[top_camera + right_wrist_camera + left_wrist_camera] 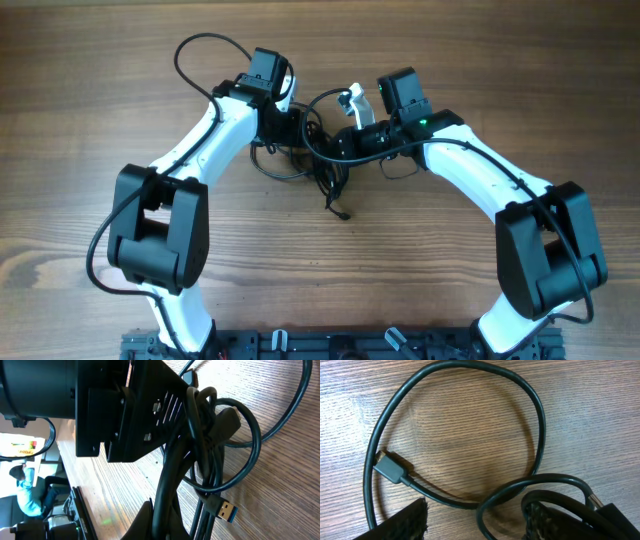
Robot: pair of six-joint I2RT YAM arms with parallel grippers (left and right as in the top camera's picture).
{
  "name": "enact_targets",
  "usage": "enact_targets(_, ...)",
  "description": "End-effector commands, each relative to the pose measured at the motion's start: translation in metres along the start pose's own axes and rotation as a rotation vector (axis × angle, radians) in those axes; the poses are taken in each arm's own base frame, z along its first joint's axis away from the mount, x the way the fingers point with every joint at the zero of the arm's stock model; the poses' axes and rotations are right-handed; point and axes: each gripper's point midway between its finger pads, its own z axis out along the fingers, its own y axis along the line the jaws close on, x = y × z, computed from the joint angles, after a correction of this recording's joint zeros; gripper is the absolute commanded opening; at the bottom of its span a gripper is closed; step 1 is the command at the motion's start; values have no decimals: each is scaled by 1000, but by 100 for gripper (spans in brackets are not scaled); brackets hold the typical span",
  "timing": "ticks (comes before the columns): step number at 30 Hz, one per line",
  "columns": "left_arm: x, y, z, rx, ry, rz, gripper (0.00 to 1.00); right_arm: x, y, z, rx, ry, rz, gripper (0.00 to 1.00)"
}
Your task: Untangle cables
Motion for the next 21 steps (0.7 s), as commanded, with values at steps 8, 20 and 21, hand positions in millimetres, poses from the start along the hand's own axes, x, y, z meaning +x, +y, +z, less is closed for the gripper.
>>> enact_targets(8,1,-20,-20,493,39,-32,71,5,-17,2,85,12,-3,4)
enact_targets(20,4,2,-7,367,39,27,55,2,20,-13,-190,19,9,4)
enact_targets(21,4,5,-6,352,40,27,53,3,20,-13,-190,19,9,4)
